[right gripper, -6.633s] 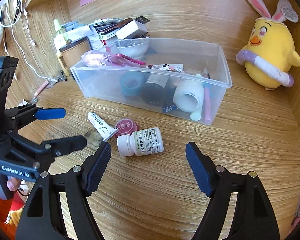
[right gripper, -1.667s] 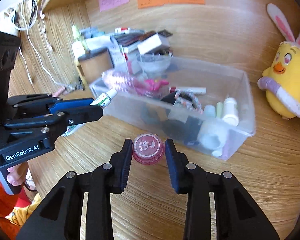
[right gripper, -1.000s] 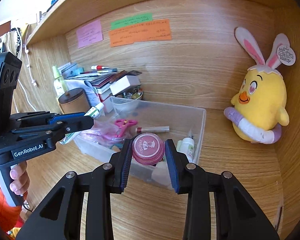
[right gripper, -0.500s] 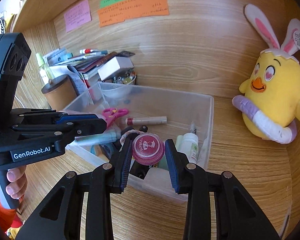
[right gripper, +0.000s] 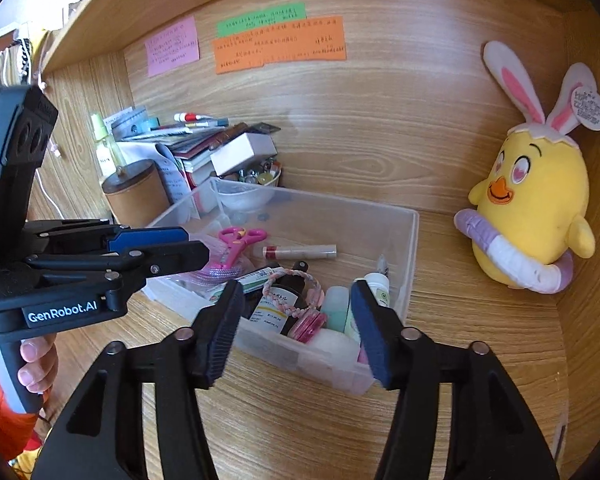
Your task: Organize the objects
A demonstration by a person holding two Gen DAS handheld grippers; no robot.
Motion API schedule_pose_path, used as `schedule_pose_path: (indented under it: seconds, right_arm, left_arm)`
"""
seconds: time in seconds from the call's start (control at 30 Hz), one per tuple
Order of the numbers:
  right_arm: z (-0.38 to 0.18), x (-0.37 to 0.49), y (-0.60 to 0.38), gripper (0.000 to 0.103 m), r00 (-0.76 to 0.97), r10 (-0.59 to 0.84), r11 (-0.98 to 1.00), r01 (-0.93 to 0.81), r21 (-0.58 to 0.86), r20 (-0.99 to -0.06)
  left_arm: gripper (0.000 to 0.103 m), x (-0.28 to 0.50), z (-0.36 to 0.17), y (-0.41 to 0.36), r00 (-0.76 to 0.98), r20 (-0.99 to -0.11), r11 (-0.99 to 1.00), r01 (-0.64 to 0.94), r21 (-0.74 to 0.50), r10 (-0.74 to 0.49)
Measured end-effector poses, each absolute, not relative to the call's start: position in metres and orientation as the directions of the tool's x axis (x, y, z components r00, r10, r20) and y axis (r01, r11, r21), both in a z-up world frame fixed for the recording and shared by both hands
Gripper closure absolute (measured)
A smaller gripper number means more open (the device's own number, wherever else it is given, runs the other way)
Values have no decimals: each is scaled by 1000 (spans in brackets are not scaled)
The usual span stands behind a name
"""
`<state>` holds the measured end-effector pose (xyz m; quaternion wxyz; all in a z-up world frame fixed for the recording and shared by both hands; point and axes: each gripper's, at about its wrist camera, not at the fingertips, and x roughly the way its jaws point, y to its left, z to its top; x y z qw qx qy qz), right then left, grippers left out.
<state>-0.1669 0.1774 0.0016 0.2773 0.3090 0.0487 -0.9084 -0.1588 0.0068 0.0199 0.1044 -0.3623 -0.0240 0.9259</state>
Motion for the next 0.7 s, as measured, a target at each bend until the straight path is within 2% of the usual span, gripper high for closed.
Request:
schedule_pose_path:
  seconds: [0.1, 0.17, 0.2, 0.37, 0.47, 0.7]
  right_arm:
    - [9, -153, 183, 33, -675, -478, -843, 532, 79, -562]
    - [13, -147, 186, 25, -684, -481, -845, 529, 81, -549]
    - [14, -144, 188, 21, -689, -481, -846, 527, 82, -542]
    - [15, -132, 193, 20, -711, -468, -856, 512, 70, -524]
    - [12, -126, 194, 18, -723, -449, -865, 498, 55, -525]
    - [-2, -113, 200, 14, -719, -440, -871, 487, 61, -537]
  left_arm:
    - [60, -146, 20, 5, -740, -645, -981, -164, -101, 190]
    - [43, -135, 19, 4, -762, -628, -986, -148, -74, 161]
    - [40, -131, 19, 4, -770, -621, -988, -141, -61, 148]
    - [13, -113, 14, 0, -777, -616, -991, -123, -55, 130]
    - [9, -104, 11, -4, -786, -608, -994, -98, -53, 110]
    - [7, -91, -2, -9, -785, -612, -995, -78, -55, 95]
